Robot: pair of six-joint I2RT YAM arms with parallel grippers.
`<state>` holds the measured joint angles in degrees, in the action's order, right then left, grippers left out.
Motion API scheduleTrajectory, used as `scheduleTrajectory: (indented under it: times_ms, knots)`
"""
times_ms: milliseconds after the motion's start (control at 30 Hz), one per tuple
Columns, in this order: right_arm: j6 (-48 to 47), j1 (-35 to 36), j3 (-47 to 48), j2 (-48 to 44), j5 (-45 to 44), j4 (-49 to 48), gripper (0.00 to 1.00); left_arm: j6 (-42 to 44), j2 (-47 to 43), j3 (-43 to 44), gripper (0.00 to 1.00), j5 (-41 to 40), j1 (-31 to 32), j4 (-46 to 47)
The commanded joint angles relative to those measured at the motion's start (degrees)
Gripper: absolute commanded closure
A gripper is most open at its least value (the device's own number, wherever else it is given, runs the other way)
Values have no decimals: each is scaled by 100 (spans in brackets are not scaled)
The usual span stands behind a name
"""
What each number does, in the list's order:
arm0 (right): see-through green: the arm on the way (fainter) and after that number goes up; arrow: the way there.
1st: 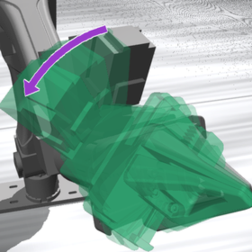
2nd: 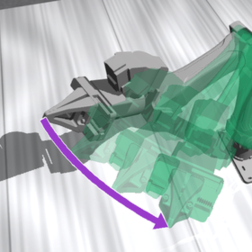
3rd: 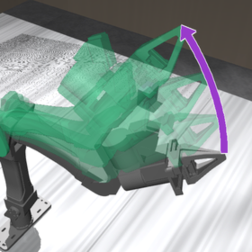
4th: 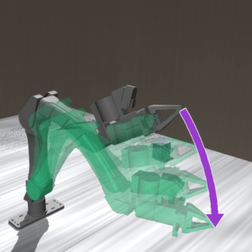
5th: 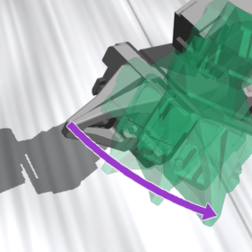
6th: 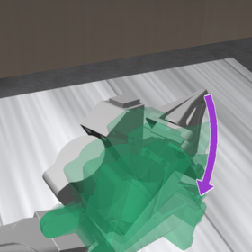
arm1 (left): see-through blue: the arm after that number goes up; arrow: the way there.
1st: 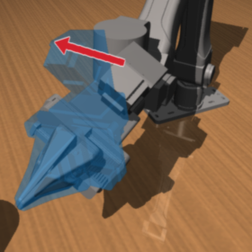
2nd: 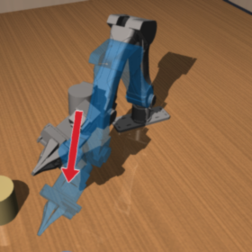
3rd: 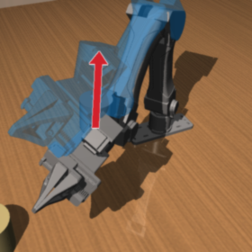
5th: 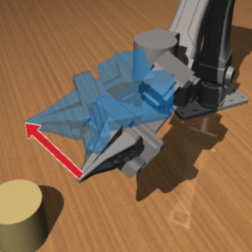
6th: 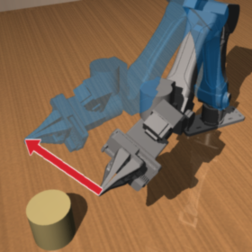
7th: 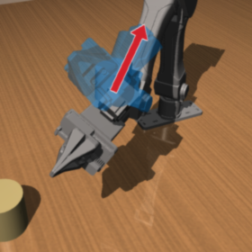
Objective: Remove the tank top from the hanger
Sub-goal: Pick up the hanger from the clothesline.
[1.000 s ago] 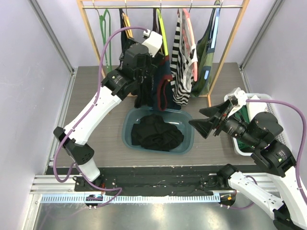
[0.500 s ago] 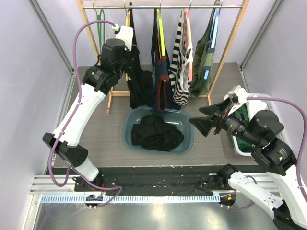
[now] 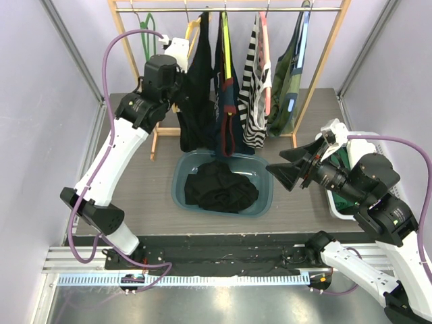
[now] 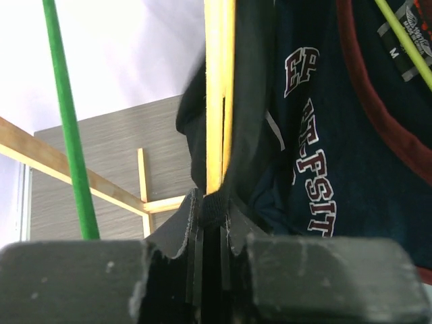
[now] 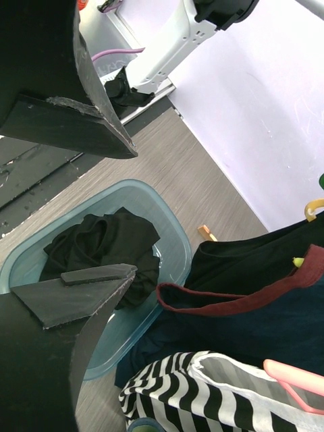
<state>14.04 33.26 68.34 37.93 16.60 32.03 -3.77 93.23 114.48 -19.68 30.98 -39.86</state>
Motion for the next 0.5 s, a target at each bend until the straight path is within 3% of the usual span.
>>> scheduleTrajectory:
  times_ms: [0,133,267,467]
  knots:
    - [64,-12,145,57,-34,-83,29,218,-7,548,100,-9,4,180]
    - [55,-21,110,65,-43,-74,29,894,107,1418,100,-123,13,268]
    - [46,-21,92,74,-25,-83,29,1036,99,1955,100,-132,22,215]
    - [64,-21,75,13,-60,-74,29,800,-322,1263,100,104,31,-75]
